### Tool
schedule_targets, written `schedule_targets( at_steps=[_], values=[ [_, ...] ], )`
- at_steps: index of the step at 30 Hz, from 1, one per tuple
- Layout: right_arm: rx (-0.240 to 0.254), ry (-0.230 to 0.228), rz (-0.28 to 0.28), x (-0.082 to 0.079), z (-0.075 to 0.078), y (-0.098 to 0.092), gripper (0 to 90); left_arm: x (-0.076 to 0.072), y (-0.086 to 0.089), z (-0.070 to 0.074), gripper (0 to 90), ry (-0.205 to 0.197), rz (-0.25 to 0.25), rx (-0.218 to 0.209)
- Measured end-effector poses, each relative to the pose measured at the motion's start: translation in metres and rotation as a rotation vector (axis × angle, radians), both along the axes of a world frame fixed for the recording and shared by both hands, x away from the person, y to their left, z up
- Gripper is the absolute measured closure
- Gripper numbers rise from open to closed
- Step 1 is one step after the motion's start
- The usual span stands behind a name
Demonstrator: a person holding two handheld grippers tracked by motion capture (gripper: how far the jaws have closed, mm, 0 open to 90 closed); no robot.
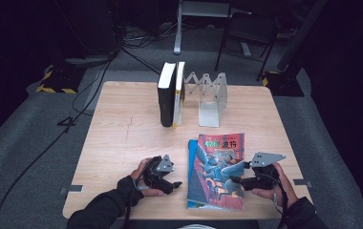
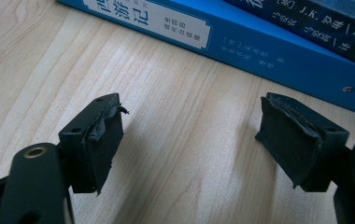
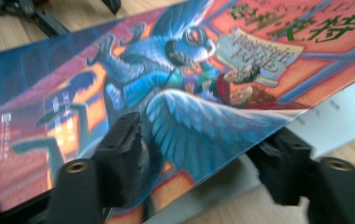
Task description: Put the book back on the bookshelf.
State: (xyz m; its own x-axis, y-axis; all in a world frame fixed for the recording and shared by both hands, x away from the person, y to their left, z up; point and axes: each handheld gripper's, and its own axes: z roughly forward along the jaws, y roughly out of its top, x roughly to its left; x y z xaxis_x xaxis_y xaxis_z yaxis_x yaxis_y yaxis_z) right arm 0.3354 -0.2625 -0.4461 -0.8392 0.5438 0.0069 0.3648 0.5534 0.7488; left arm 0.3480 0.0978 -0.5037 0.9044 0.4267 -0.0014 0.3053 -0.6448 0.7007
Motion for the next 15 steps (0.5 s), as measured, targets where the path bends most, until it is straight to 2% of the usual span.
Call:
schedule_targets(
  at_steps=[3,5,6,7,10,13,15],
  values=[
    [0.011,-0.011,0.033,0.004,0.0,0.003,51.7,-0.001,-0.001,0.001,21.9,-0.024,-0.004,0.011],
    [0.018,-0.015,0.037,0.005,0.0,0.004,54.6,0.0,-0.002,0.001,22.2,-0.015,0.002,0.007],
    [0.039,-0.029,0.051,0.006,0.001,0.003,62.0,0.0,-0.002,0.0,22.2,-0.003,0.005,0.0],
    [0.051,-0.04,0.054,0.007,0.002,0.002,64.6,0.001,-0.002,0.0,22.6,0.005,0.004,-0.004],
    [0.056,-0.055,0.057,0.006,0.003,0.003,66.7,0.003,-0.002,0.0,22.8,0.007,0.011,-0.002],
    [0.058,-0.065,0.065,0.007,0.003,0.005,68.0,0.005,-0.006,0.003,25.8,-0.036,0.033,0.022],
    [0.07,-0.069,0.074,0.01,0.001,0.006,69.1,0.009,-0.008,0.004,27.2,-0.033,0.038,0.018]
  ],
)
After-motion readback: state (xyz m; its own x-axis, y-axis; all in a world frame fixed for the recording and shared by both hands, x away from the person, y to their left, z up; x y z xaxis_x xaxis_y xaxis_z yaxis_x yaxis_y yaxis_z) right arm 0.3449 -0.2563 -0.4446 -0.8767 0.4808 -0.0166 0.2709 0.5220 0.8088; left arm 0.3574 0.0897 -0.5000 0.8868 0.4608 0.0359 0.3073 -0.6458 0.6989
